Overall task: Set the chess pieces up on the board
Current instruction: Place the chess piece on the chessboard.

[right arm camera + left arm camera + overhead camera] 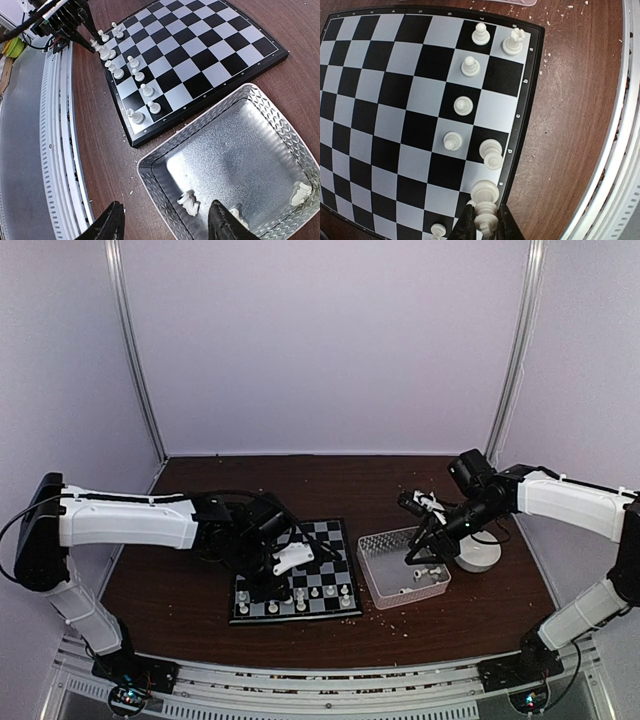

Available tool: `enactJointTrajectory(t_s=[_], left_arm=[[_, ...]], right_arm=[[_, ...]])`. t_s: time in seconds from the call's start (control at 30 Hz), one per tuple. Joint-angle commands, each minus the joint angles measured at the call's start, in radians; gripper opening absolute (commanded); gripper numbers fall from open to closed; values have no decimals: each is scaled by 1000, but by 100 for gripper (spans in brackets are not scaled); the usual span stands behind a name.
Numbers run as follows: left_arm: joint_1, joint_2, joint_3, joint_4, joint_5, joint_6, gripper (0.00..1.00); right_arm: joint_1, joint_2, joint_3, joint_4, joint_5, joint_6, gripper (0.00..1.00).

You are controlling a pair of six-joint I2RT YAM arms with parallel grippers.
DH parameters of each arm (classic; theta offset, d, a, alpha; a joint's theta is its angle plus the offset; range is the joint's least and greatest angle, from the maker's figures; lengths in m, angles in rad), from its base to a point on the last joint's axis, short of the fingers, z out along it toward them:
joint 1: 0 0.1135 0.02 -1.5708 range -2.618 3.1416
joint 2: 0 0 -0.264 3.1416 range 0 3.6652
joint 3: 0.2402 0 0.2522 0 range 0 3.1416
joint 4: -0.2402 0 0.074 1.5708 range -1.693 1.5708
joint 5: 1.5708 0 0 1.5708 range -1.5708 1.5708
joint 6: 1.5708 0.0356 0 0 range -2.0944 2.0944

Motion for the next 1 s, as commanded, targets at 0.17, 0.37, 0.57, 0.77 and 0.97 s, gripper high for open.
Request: enactJointTrajectory(t_s=[0.17, 0.37, 0.57, 0.77, 0.97], left_arm=[[-12, 58, -5, 50, 11, 25, 12], [-14, 71, -16, 56, 12, 23, 12], [-14, 94, -16, 55, 7, 19, 12], [-14, 101, -19, 60, -27, -2, 11], [-14, 103, -19, 65, -30, -13, 12]], right_arm=[[-8, 13, 2, 0, 2, -17, 56], [-7, 16, 4, -2, -4, -17, 56], [-8, 18, 3, -5, -8, -19, 56], [-8, 18, 4, -8, -11, -20, 57], [-7, 20, 3, -12, -15, -22, 57]])
